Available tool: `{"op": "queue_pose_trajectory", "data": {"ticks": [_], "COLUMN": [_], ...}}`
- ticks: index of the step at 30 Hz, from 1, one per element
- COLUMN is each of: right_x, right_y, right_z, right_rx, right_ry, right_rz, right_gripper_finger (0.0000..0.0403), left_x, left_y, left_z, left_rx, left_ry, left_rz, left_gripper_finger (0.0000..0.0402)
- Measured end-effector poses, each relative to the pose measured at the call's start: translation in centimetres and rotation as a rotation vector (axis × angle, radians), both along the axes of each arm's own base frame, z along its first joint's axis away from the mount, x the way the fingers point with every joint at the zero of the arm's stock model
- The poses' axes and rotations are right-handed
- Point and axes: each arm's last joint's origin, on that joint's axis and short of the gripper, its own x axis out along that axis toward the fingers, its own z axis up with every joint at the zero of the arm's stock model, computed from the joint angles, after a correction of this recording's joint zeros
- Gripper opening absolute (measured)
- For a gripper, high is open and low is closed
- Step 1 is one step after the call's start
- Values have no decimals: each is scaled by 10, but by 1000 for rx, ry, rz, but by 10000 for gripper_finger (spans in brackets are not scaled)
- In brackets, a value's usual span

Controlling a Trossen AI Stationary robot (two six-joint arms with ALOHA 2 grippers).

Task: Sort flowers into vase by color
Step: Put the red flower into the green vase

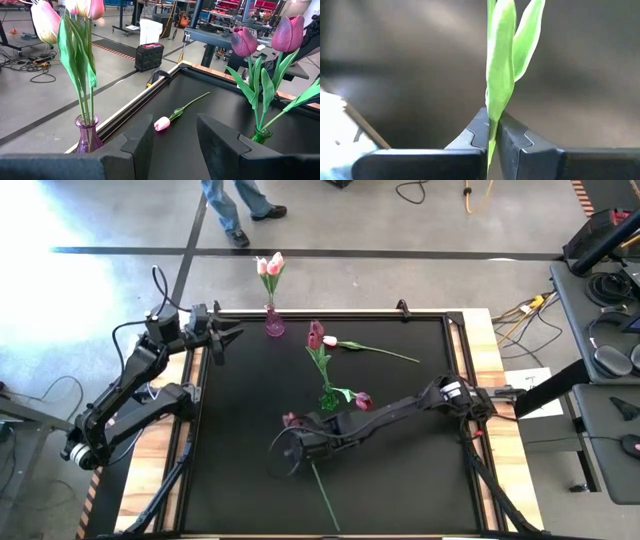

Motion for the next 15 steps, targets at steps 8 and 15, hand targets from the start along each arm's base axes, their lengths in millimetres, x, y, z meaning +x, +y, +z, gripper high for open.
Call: {"op": "queue_pose_trajectory", "data": {"ticks": [8,15], "right_x": [10,22], "right_y": [-28,-70], "right_z": [48,103], "right_rx": [-224,-424], "right_ry": [-100,-260], "right_rz": [109,250], "right_gripper_finger": [13,13], "left_x": [0,0], "left_y": [0,0], "left_z": [0,0], "left_rx": [-1,1], "left_ry": [0,-1], "left_rz": [1,0], "left_gripper_finger": [134,134]}}
